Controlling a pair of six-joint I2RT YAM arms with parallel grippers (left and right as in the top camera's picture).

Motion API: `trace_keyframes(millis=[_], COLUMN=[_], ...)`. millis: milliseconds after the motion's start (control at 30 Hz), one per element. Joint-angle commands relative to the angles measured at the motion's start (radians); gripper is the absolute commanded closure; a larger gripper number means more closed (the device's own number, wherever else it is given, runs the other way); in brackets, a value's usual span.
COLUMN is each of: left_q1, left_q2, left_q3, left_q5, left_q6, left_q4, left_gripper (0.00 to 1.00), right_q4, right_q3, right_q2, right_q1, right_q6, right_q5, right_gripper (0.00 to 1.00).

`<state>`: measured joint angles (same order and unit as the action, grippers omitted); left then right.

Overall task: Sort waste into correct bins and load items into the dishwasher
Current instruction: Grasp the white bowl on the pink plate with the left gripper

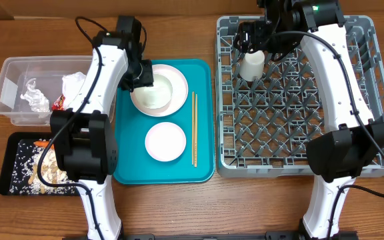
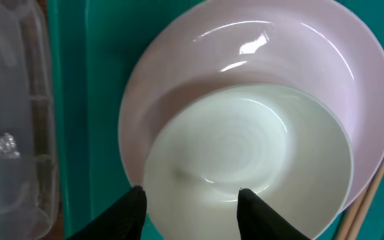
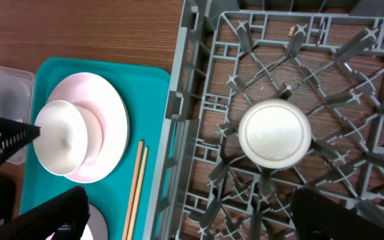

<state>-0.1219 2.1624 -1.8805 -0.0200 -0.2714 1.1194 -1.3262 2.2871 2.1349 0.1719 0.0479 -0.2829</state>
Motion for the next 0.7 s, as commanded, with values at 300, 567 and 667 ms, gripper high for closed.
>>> trace_keyframes(millis=[300,567,667], left_q1=[0.012,0.010,0.010], left_q2=[0.015,0.025,0.025], left_q3=[0.002,0.040,0.085], left_q5=[0.100,0.053,0.052], left_q6=[-0.014,-0.022,-0.025], left_q4=[0.031,0.000,-0.027], left_gripper=[0.53,0.55,0.55], right_q4=[0.000,-0.016,-0.016], right_q3=[0.016,0.016,0.016], right_q2=[-0.008,-0.008,-0.008], right_q1=[0.002,0.002,0.002], right_q6=[-0.004,-0.004,-0.003], right_q5=[0.040,0.050,0.058], right_gripper=[0.00,0.00,0.00])
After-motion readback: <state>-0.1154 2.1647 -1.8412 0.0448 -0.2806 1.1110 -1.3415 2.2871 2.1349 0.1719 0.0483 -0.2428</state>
